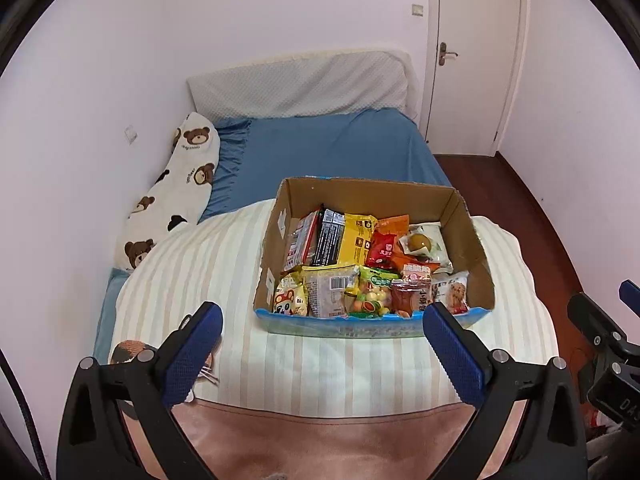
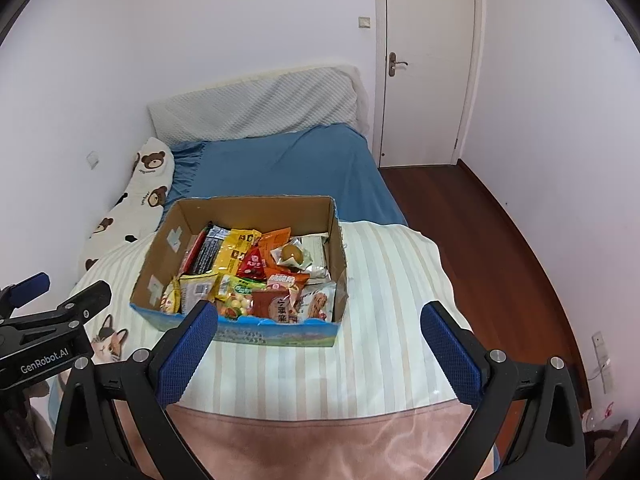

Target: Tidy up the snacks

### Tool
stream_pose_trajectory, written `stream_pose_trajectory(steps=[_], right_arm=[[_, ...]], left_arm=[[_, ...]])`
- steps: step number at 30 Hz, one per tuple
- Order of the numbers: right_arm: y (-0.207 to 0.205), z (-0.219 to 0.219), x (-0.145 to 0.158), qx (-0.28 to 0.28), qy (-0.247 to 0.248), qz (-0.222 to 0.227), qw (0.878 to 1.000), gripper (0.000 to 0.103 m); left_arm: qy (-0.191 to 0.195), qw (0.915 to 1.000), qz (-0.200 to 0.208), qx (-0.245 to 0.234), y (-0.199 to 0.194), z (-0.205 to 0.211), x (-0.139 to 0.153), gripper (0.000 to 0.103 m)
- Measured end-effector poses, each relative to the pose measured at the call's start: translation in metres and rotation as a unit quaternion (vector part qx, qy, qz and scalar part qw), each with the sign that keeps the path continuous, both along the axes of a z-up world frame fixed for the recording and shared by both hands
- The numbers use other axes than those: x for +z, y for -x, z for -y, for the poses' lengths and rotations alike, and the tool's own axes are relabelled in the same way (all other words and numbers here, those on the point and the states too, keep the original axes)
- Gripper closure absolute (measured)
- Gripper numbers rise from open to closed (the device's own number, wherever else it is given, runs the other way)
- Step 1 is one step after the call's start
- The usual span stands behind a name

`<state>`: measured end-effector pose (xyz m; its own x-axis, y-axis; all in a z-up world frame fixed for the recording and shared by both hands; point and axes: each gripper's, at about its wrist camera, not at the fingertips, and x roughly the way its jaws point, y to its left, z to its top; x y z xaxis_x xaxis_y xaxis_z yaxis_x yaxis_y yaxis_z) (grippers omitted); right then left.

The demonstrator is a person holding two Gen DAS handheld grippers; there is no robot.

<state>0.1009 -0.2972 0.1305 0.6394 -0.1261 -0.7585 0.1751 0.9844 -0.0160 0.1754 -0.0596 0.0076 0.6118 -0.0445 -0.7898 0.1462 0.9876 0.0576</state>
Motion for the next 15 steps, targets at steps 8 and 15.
stream_pose_trajectory(steps=[8,15], right_arm=[[-0.024,0.005,-0.021,-0.016,-0.005,-0.016,1.0,0.0],[-0.028,0.006,-0.029,-0.019,0.0,-0.024,1.0,0.0]], left_arm=[[-0.01,0.9999,-0.012,0.0,-0.017,0.005,-0.014,0.0],[-0.009,0.9997,-0.023,-0.002,-0.021,0.004,-0.02,0.0]])
